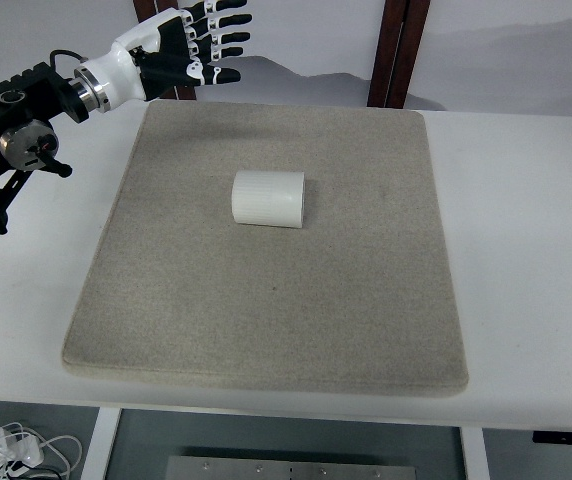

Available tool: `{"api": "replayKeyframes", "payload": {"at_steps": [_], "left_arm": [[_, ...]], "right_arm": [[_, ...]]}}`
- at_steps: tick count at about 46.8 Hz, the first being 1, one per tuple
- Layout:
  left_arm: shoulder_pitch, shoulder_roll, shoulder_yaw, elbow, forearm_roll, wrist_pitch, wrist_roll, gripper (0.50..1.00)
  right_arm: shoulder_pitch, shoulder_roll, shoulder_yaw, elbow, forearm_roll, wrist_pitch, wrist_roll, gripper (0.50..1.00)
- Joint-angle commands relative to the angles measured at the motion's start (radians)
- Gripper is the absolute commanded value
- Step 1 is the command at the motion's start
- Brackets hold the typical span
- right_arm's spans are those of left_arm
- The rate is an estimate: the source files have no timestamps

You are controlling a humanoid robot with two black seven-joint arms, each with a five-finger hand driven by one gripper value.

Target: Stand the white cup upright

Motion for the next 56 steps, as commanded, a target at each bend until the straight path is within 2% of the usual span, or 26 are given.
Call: {"api": "replayKeyframes", "payload": {"at_steps": [1,9,16,25,36,46,56], "left_arm": [[0.003,0.022,0.002,-0.042,0.099,0.0,0.0,0.994],[0.001,0.082,0.032,-0.159,0.222,0.01,0.004,0.992],[-0.014,0.116,0.107,-0.236,0.326,0.08,0.021,0.981],[-0.065,0.171,0.206,-0.337,0.371,0.106,0.103,0.981],[-0.108,0.174,0.279,-0.418,0.475,0.115,0.207,0.984],[-0.112,0.157,0.295,-0.443,0.616,0.115,0.262,0.981],[-0.121,0.139,0.298,-0.435,0.624,0.115,0.293,0.979]], "right_arm": [[0.0,0.0,0.0,0.0,0.0,0.0,0.0,0.952],[0.0,0.0,0.0,0.0,0.0,0.0,0.0,0.952],[0.0,0.0,0.0,0.0,0.0,0.0,0.0,0.952],[0.0,0.0,0.0,0.0,0.0,0.0,0.0,0.952],[0.0,0.0,0.0,0.0,0.0,0.0,0.0,0.952],[0.0,0.0,0.0,0.0,0.0,0.0,0.0,0.952],[0.0,0.0,0.0,0.0,0.0,0.0,0.0,0.952]]}}
